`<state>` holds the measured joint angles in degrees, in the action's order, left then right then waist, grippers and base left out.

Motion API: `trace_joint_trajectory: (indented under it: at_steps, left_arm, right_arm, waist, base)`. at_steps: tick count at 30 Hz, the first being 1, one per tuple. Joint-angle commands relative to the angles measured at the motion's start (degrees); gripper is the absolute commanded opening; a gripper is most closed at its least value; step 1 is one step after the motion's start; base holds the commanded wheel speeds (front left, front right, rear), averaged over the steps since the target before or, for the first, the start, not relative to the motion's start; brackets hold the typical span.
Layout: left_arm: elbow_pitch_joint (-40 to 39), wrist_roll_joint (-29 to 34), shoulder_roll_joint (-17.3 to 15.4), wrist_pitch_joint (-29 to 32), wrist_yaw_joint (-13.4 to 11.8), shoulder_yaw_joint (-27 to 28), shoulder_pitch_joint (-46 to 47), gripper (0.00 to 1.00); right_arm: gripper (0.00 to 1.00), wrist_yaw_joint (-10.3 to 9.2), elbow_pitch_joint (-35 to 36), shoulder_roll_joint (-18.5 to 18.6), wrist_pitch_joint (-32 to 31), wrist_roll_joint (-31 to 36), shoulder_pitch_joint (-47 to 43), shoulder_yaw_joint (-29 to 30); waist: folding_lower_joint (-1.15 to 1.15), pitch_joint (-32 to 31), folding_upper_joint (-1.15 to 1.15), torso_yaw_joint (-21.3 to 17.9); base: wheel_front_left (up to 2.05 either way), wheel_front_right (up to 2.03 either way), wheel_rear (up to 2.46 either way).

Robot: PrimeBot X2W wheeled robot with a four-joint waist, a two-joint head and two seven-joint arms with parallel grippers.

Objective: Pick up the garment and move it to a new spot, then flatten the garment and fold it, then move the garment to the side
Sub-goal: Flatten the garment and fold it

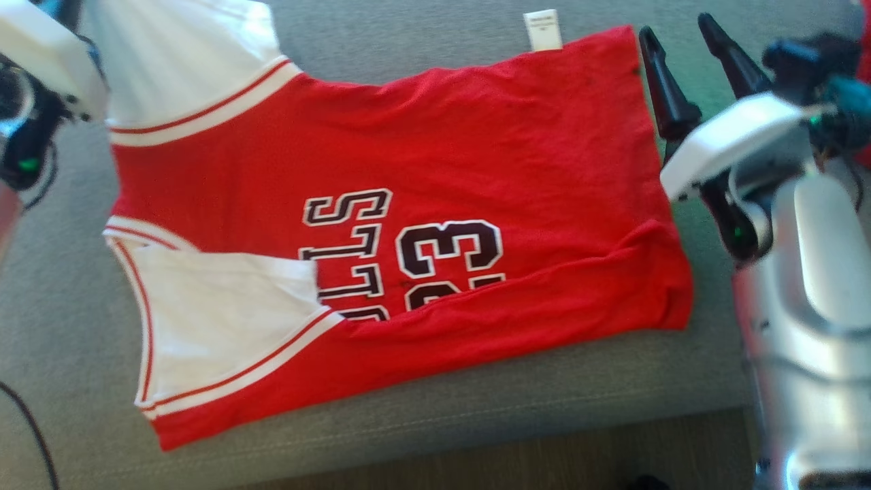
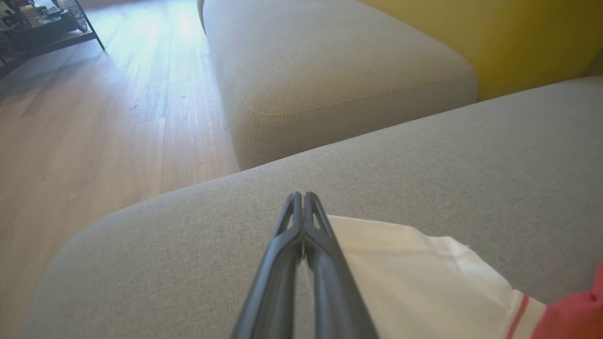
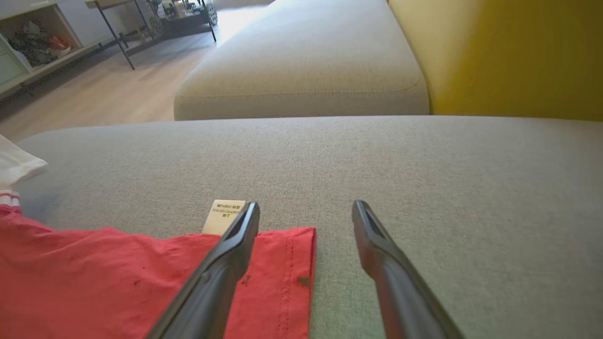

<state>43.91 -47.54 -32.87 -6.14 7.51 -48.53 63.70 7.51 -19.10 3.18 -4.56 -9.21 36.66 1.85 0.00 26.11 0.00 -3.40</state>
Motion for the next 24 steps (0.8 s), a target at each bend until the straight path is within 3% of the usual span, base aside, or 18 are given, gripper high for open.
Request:
trace_joint_trajectory:
  at_steps: [1, 6, 12, 23, 24]
  left_arm:
    - [-1.8, -0.2, -2.1, -0.8, -0.5, 2.0, 1.1, 0.0]
    - [-5.1, -0.2, -1.1, -1.7, -1.6, 1.7, -0.2, 0.0]
    - [-8.4, -0.1, -0.8, -2.2, -3.1, 1.2, -1.8, 0.0]
    - [-12.0, -0.4, -2.0, -1.4, -4.5, 0.9, -3.5, 0.0]
    - [-12.2, -0.5, -2.1, -1.3, -4.6, 0.9, -3.6, 0.0]
  right_arm:
    - [1.0, -0.02, -0.6, -0.3, -1.2, 1.0, 3.1, -0.4]
    - [1.0, -0.02, -10.4, 0.4, -2.8, 8.3, 9.2, -0.3]
    - [1.0, -0.02, -21.7, 1.1, -3.2, 9.5, 13.6, 2.7]
    - [1.0, -0.02, -31.4, 1.7, 0.2, 10.9, 17.7, 3.5]
    - [0.49, -0.02, -32.2, 1.6, 0.6, 10.9, 17.9, 3.1]
  waist:
    - [0.0, -0.1, 0.0, 1.4]
    - [0.0, 0.1, 0.0, 3.3]
    - [0.0, 0.1, 0.0, 4.9]
    - [0.0, 0.0, 0.0, 5.3]
    - [0.0, -0.1, 0.0, 5.3]
  base:
    - [0.0, 0.0, 0.0]
    - [0.0, 0.0, 0.0]
    - [0.0, 0.0, 0.0]
    - [0.0, 0.0, 0.0]
    - [0.0, 0.0, 0.0]
